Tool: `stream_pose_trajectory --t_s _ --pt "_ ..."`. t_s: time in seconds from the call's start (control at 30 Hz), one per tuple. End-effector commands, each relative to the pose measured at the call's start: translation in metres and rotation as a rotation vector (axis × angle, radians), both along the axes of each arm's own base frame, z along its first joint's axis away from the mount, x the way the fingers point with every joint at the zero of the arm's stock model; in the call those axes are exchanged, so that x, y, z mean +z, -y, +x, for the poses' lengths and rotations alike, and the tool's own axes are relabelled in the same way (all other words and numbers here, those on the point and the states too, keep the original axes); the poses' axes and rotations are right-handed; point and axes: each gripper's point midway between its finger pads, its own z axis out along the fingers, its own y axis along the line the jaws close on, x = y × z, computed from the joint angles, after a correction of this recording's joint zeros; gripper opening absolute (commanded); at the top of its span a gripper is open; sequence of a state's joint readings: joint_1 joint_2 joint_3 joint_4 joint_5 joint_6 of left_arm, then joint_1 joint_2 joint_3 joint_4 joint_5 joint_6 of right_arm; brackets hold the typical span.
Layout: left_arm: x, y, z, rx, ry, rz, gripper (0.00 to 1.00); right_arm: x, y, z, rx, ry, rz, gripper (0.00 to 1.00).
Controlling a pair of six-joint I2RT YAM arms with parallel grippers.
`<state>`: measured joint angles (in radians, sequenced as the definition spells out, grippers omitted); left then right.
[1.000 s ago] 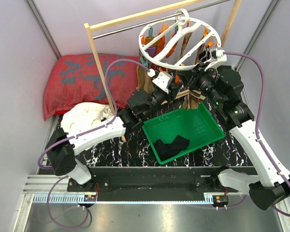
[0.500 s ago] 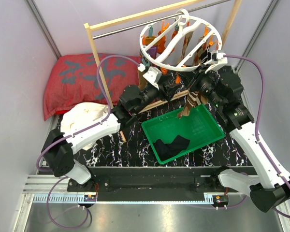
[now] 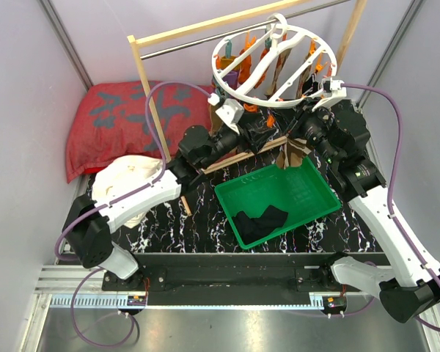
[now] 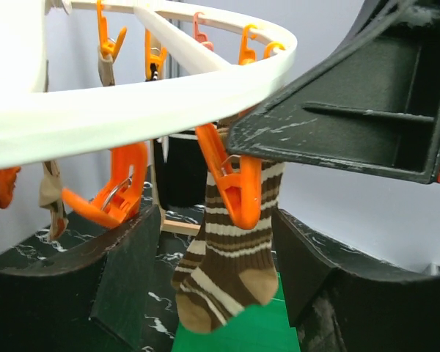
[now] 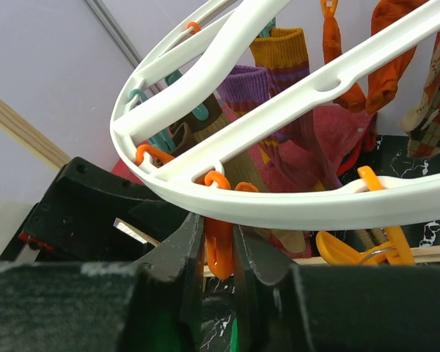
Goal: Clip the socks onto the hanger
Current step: Open the clamp at the hanger.
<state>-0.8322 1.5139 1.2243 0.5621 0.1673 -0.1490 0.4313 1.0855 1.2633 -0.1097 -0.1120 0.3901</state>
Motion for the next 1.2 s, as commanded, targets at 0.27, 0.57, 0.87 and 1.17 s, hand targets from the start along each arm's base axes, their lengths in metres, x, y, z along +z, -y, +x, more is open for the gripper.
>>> stream_pose_trajectory --t_s 0.27,0.57,0.87,1.17 --pt "0.049 -0.007 0.007 0.391 0.224 0.098 0.6 0.021 0.007 -0.004 -0.03 0.05 0.048 0.22" --pt "0.038 0.008 0.01 0.523 0.301 0.25 0.53 0.022 0.006 -0.004 -0.025 0.051 0.051 0.22" --pt "0.039 0.008 0.007 0.546 0.307 0.253 0.18 0.021 0.006 -0.005 -0.021 0.05 0.052 0.33" --pt "0.035 0.007 -0.002 0.475 0.24 0.189 0.07 0.02 0.007 -0.004 -0.011 0.035 0.078 0.72"
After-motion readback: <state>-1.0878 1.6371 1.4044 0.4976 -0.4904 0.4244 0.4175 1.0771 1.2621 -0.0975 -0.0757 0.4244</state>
